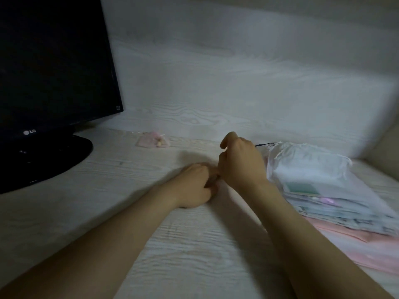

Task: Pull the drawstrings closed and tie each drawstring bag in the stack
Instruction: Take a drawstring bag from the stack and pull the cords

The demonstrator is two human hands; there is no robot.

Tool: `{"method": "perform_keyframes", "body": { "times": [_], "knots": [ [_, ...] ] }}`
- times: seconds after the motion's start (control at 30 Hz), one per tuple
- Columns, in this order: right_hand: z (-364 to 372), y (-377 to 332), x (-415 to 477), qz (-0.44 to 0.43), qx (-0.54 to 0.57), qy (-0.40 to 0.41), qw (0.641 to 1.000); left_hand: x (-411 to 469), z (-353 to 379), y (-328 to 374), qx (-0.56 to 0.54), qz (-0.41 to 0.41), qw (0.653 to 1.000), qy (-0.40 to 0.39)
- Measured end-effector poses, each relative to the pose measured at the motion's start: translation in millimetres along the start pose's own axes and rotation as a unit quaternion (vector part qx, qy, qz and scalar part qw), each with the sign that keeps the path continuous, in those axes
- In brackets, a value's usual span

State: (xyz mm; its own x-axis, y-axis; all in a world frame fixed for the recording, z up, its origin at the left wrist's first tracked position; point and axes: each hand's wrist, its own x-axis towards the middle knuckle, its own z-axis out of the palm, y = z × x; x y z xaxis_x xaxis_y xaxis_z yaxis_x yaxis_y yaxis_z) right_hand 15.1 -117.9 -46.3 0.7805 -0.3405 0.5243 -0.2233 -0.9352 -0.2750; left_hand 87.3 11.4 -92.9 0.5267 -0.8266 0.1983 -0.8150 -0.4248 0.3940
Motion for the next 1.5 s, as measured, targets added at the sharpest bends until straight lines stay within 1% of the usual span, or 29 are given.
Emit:
{"method": "perform_keyframes", "body": {
  "times": [0.07, 0.1, 0.13, 0.2, 0.23, 0.27, 0.3, 0.33, 0.37, 0.4, 0.47, 0.53, 0.67, 0.73, 0.8, 0.87, 0.9, 0.93, 1.0, 1.07, 1.1, 1.2, 1.27, 1.33, 1.4, 1.5],
  "knots": [
    [-10, 11, 1, -0.004, -0.039, -0.02, 0.999, 0, 6, 8, -0.001, 0.01, 1.0, 0.001],
    [-14, 20, 0, -0.003, -0.072, -0.019, 0.997, -1, 8, 9, 0.004, 0.006, 1.0, 0.007],
    [-17, 30, -3, 0.001, -0.131, -0.002, 0.991, -1, 8, 10, 0.007, 0.0, 1.0, 0.016],
    [-16, 54, -12, 0.055, -0.27, 0.052, 0.96, 1, 7, 13, 0.013, -0.004, 1.0, 0.027],
    [-13, 63, -17, 0.102, -0.302, 0.076, 0.945, 1, 6, 16, 0.026, -0.006, 0.999, 0.023],
    [-9, 71, -21, 0.15, -0.311, 0.092, 0.934, 2, 6, 20, 0.047, -0.007, 0.999, 0.018],
    [-6, 77, -25, 0.202, -0.299, 0.078, 0.929, 4, 7, 23, 0.074, -0.007, 0.997, 0.02],
    [-3, 82, -28, 0.249, -0.281, 0.042, 0.926, 6, 9, 26, 0.095, -0.001, 0.995, 0.028],
    [-2, 83, -30, 0.277, -0.266, 0.004, 0.923, 6, 10, 28, 0.109, 0.002, 0.993, 0.034],
    [-1, 83, -31, 0.28, -0.263, -0.02, 0.923, 6, 11, 29, 0.112, 0.003, 0.993, 0.035],
    [-5, 81, -32, 0.249, -0.252, -0.044, 0.934, 6, 12, 25, 0.095, 0.006, 0.995, 0.03],
    [-8, 80, -32, 0.218, -0.232, -0.036, 0.947, 6, 12, 17, 0.073, 0.007, 0.997, 0.021],
    [-25, 71, -34, 0.197, -0.214, -0.024, 0.957, 4, 12, 10, 0.052, 0.01, 0.998, 0.017],
    [-32, 65, -35, 0.179, -0.195, -0.006, 0.964, 4, 12, 10, 0.047, 0.014, 0.998, 0.027],
    [-36, 59, -34, 0.15, -0.189, 0.029, 0.97, 4, 11, 11, 0.033, 0.014, 0.999, 0.034],
    [-32, 54, -33, 0.088, -0.191, 0.077, 0.975, 3, 10, 11, 0.007, 0.013, 0.999, 0.049],
    [-29, 51, -31, 0.037, -0.181, 0.103, 0.977, 3, 9, 11, -0.015, 0.008, 0.998, 0.056],
    [-26, 48, -30, -0.016, -0.162, 0.112, 0.98, 3, 9, 10, -0.044, 0.002, 0.997, 0.064],
    [-21, 40, -30, -0.116, -0.134, 0.097, 0.979, 3, 6, 8, -0.105, -0.02, 0.991, 0.085],
    [-15, 33, -32, -0.182, -0.128, 0.064, 0.973, 3, 2, 1, -0.149, -0.046, 0.98, 0.125],
    [-12, 30, -33, -0.201, -0.125, 0.052, 0.97, 3, 0, -4, -0.167, -0.058, 0.973, 0.15],
    [-2, 22, -34, -0.22, -0.099, 0.053, 0.969, 2, -6, -27, -0.183, -0.088, 0.955, 0.216],
    [2, 20, -34, -0.234, -0.09, 0.068, 0.966, 0, -8, -41, -0.185, -0.081, 0.949, 0.241],
    [4, 19, -33, -0.249, -0.079, 0.082, 0.962, -2, -11, -55, -0.186, -0.053, 0.952, 0.237],
    [6, 19, -31, -0.246, -0.065, 0.117, 0.96, -2, -12, -64, -0.151, -0.034, 0.959, 0.237],
    [10, 19, -22, -0.199, -0.079, 0.137, 0.967, -3, -16, -73, -0.102, -0.029, 0.962, 0.252]
  ]
}}
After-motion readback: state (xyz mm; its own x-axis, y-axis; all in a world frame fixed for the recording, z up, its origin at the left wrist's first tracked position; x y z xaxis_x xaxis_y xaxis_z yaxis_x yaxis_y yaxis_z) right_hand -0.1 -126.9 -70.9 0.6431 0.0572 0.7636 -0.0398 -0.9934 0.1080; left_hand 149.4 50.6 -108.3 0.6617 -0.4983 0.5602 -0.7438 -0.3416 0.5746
